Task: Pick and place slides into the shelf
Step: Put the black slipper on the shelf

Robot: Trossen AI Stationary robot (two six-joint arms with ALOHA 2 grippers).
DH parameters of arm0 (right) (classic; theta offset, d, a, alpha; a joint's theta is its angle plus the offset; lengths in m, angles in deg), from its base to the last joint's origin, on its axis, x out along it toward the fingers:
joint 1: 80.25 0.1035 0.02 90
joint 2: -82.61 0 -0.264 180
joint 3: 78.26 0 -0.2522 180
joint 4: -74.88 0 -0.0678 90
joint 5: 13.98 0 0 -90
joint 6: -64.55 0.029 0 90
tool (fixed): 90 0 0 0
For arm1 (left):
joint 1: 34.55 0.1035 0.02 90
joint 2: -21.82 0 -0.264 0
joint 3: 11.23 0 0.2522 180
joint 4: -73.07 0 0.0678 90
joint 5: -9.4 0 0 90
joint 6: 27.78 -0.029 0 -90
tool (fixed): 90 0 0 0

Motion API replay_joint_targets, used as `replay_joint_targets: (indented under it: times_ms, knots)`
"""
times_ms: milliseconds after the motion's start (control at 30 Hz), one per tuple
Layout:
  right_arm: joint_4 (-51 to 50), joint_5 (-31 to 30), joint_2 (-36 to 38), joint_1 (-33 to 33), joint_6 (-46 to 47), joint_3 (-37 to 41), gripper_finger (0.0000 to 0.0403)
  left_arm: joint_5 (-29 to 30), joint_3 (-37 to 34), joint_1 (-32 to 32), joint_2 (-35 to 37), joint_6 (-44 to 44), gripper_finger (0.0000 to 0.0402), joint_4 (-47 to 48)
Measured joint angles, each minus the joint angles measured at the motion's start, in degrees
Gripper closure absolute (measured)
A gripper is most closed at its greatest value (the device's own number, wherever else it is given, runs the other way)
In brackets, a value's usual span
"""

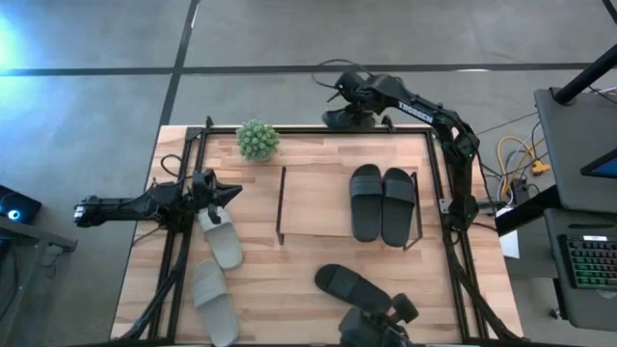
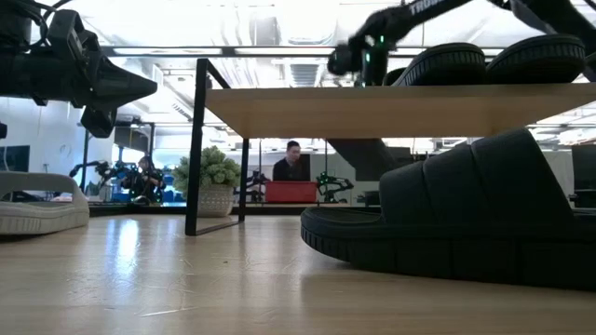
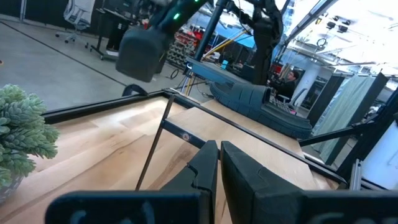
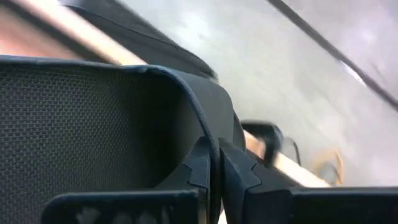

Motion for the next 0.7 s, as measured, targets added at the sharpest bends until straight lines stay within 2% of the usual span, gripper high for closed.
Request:
replay_joint_targets:
  times_ms: [133,233,333,700]
  knots:
    - [0.17,1.67,2.19,3.46,-11.14,-3.57,0.0394,-0.02,0.01,0.00,0.02,-0.01,0.0395,0.00]
    - [0.89,1.68,3.53,6.89,-21.40,-4.58,0.0394,-0.02,0.01,0.00,0.00,0.01,0.0395,-0.02]
    - [2.73,1.73,5.22,10.52,-27.69,-4.53,0.0394,-0.02,0.00,0.00,0.00,0.01,0.0395,-0.02]
    - [7.04,1.83,6.78,23.99,-33.73,-4.10,0.0394,-0.02,-0.01,0.00,0.00,0.00,0.0395,-0.02]
